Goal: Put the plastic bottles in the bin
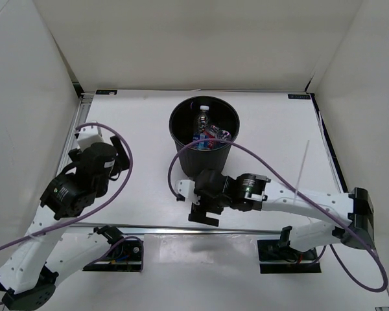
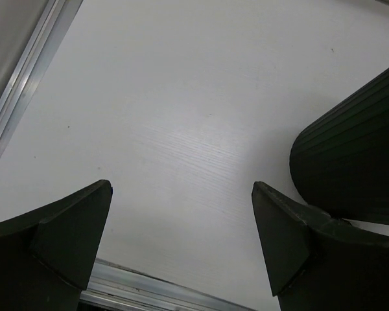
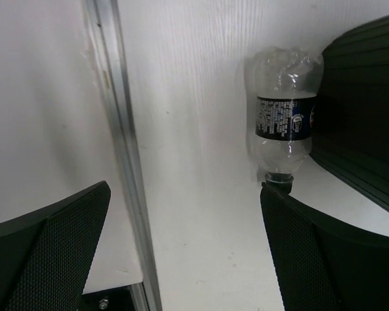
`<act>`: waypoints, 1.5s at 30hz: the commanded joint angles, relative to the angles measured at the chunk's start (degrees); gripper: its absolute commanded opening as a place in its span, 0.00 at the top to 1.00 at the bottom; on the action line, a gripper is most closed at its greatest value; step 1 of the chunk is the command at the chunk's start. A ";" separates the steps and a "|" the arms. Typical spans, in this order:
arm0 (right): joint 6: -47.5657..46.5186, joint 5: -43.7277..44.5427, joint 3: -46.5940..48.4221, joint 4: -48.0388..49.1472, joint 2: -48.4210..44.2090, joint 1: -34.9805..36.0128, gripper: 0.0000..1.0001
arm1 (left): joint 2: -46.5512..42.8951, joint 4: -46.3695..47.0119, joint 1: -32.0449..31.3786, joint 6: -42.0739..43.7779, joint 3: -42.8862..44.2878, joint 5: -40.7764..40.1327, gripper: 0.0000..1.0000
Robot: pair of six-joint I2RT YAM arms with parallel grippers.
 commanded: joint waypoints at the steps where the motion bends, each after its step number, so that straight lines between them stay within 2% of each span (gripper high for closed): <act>1: -3.86 5.05 -2.22 8.03 0.11 0.32 0.00 | -4.44 -5.05 -0.09 -5.90 -2.83 -1.60 0.00; 5: -6.59 11.54 -7.75 15.24 3.54 -0.39 0.00 | -7.36 -6.18 -0.09 -7.04 -5.38 -1.06 0.00; 10: -8.09 14.03 -14.27 27.80 6.86 -1.52 0.00 | -7.36 -7.24 -0.09 -7.04 -5.39 0.16 0.00; 13: -6.25 20.78 -15.15 32.54 10.12 -2.14 0.00 | -6.13 -7.77 -0.09 -5.91 -5.39 0.78 0.00; 21: -4.40 32.03 -12.26 35.91 18.47 -4.77 0.00 | -4.90 -8.30 -0.09 -5.37 -4.86 3.59 0.00; 29: -2.03 32.58 -7.69 35.65 23.67 -10.49 0.00 | -4.29 -11.63 -0.09 -5.90 -3.73 5.27 0.00; 38: 2.27 21.16 -5.58 30.12 24.28 -16.19 0.03 | -5.42 -12.69 -0.09 -10.73 -3.72 5.27 0.00; 42: 6.14 14.83 -3.38 25.90 25.69 -18.13 0.15 | -6.57 -13.31 -0.09 -11.26 -4.33 5.27 0.00; 45: 7.29 12.02 -3.38 24.58 25.69 -18.14 0.30 | -7.10 -13.84 -0.09 -11.79 -4.86 4.65 0.00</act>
